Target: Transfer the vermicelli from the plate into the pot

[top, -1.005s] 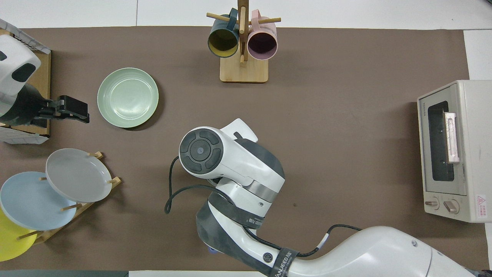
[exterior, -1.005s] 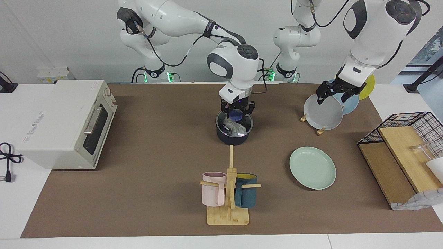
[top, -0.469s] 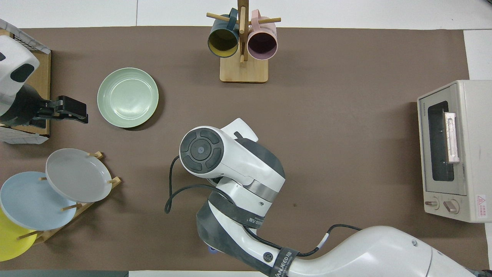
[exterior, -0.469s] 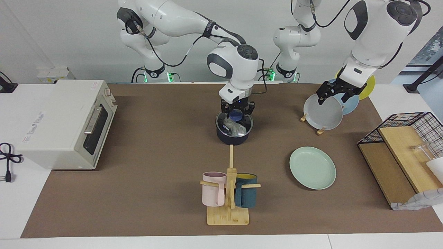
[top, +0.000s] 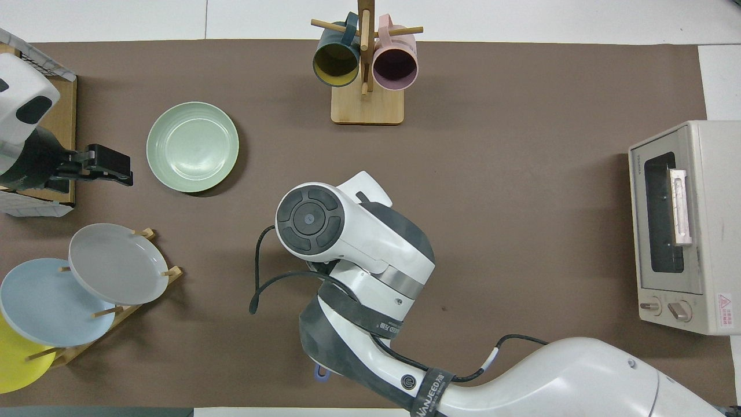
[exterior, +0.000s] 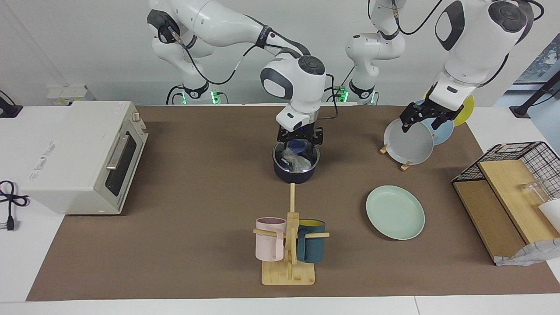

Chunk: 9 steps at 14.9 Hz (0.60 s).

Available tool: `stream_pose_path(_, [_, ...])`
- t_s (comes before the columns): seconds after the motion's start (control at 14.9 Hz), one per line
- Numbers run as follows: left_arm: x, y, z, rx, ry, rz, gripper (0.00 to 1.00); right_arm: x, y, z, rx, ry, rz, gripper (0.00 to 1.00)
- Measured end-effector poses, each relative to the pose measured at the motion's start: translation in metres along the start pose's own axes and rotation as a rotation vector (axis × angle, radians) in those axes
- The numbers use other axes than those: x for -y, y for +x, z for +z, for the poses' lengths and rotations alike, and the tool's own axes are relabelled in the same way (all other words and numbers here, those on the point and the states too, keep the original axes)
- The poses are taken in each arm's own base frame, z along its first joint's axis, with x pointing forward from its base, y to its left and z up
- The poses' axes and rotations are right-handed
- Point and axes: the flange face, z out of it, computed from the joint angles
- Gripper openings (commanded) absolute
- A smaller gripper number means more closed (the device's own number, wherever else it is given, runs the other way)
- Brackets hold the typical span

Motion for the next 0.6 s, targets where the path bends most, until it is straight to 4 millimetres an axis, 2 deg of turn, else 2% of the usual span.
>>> stream_pose_path(0.2, [0.000,-0.003,-0.005,-0.008,-0.001,0.000,1.00,-0.011,0.012,-0.021,-0.034,0.010,-0.009,1.00])
stream_pose_path(0.33, [0.000,-0.005,-0.009,-0.015,-0.001,0.000,1.00,-0.031,0.023,-0.041,-0.052,-0.011,-0.029,1.00])
stream_pose_path(0.47, [0.001,-0.006,-0.010,-0.017,-0.001,0.000,1.00,-0.066,0.045,-0.063,-0.026,0.005,-0.019,1.00])
stream_pose_path(0.6, [0.002,-0.006,-0.011,-0.017,-0.001,-0.002,1.00,-0.114,0.071,-0.086,-0.005,0.019,-0.014,1.00])
